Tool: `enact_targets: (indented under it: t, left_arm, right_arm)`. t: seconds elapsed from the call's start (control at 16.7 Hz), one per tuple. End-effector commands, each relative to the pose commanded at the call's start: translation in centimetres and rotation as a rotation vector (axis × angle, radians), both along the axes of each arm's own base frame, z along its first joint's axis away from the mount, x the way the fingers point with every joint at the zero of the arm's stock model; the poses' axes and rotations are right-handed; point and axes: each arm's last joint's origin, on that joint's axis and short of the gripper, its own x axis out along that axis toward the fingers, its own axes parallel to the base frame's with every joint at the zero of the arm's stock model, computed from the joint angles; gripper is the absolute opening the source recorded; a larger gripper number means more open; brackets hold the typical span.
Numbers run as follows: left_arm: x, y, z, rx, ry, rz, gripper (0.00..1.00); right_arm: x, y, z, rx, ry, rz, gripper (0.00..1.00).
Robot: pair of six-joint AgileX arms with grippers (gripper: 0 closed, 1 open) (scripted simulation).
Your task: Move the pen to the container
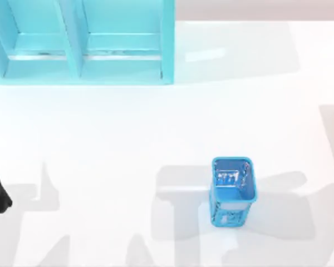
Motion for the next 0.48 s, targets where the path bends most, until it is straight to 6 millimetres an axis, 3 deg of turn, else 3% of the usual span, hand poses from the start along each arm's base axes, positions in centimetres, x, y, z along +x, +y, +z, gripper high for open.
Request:
enact_targets:
  t: [0.18, 0.48]
  left_arm:
    - [0.0, 0.0, 0.0, 0.0, 0.0, 0.0, 1.0]
    - [0.0, 0.0, 0.0, 0.0, 0.0, 0.0, 1.0]
  right_arm:
    - [0.0, 0.0, 0.0, 0.0, 0.0, 0.0, 0.0]
    - [0.0, 0.0, 0.0, 0.0, 0.0, 0.0, 0.38]
